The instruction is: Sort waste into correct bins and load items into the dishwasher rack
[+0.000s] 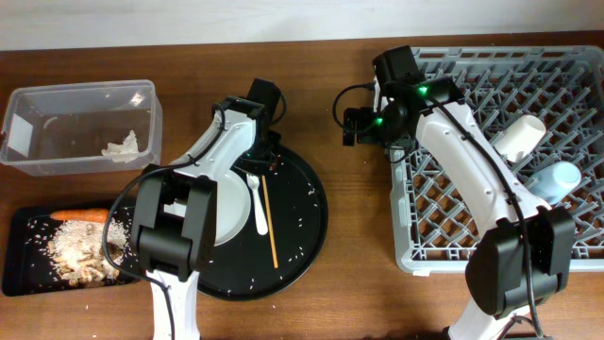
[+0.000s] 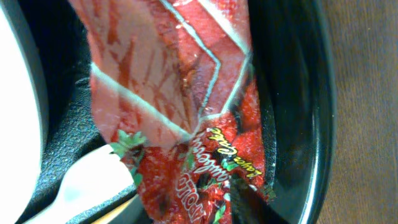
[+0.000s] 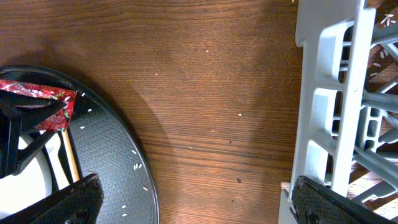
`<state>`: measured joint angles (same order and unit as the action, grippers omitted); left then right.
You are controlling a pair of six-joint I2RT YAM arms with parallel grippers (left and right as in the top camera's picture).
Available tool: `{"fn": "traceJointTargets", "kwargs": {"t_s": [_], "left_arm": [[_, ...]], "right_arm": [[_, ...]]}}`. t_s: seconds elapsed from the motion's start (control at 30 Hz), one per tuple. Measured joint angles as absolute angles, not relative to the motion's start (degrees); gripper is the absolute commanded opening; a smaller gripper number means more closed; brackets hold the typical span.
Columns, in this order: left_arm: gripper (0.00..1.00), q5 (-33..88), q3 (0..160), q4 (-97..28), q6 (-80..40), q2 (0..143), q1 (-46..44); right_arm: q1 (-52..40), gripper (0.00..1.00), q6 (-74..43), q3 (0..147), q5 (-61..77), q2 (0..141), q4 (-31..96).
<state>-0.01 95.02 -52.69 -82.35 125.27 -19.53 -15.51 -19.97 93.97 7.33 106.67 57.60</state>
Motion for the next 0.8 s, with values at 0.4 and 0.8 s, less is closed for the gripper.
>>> {"fn": "traceJointTargets", "kwargs": {"t_s": [0.4,0.8], "left_arm": [[0.01,-0.03,94.96,-55.07,-81.87,121.78,-19.53],[0.01,-2.09,94.94,-55.66,-72.84,111.26,-10.44]], "right_arm": [[-15.51,0.99,-19.97,93.97,7.33,106.67,57.6],[-15.51,0.99,-19.97,93.97,7.33,106.67,57.6]]}}
